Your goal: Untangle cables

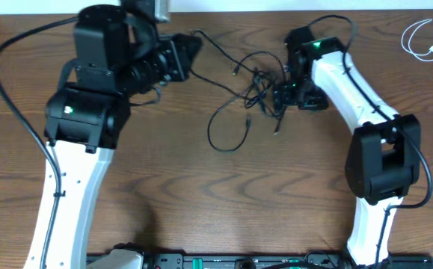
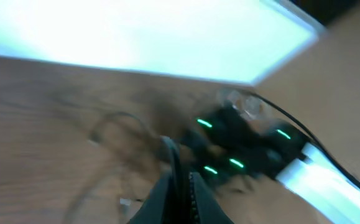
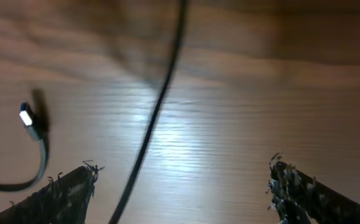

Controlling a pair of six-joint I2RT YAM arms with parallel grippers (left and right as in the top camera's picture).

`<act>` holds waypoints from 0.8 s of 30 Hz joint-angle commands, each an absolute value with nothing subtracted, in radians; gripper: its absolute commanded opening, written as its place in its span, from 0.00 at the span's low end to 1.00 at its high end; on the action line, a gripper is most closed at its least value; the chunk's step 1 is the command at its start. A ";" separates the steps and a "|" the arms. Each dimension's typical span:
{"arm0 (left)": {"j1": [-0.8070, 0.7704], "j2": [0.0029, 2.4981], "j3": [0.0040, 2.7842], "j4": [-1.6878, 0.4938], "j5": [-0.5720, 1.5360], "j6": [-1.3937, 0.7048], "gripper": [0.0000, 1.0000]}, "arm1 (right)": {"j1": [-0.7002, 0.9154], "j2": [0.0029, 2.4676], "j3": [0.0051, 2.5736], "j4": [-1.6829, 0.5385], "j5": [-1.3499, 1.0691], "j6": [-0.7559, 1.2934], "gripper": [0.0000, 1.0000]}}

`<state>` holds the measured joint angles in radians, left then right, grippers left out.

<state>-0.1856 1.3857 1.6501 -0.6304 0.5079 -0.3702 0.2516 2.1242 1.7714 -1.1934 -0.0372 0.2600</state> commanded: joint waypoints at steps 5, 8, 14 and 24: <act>0.105 1.330 1.683 -0.573 0.373 -0.379 0.08 | 0.101 2.127 1.768 -1.202 0.035 0.254 0.88; 0.209 1.308 1.683 -0.598 0.374 -0.379 0.07 | 0.044 2.127 1.768 -1.202 0.035 0.254 0.87; 0.297 1.293 1.683 -0.656 0.376 -0.363 0.07 | -0.032 2.127 1.768 -1.201 0.047 0.245 0.80; 0.402 1.293 1.682 -0.674 0.289 -0.303 0.08 | -0.196 2.127 1.768 -1.217 0.041 0.243 0.72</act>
<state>0.3016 1.3216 1.6497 -0.7116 0.4732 -0.3344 -0.0788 2.1231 1.7718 -1.2221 -0.0929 0.2375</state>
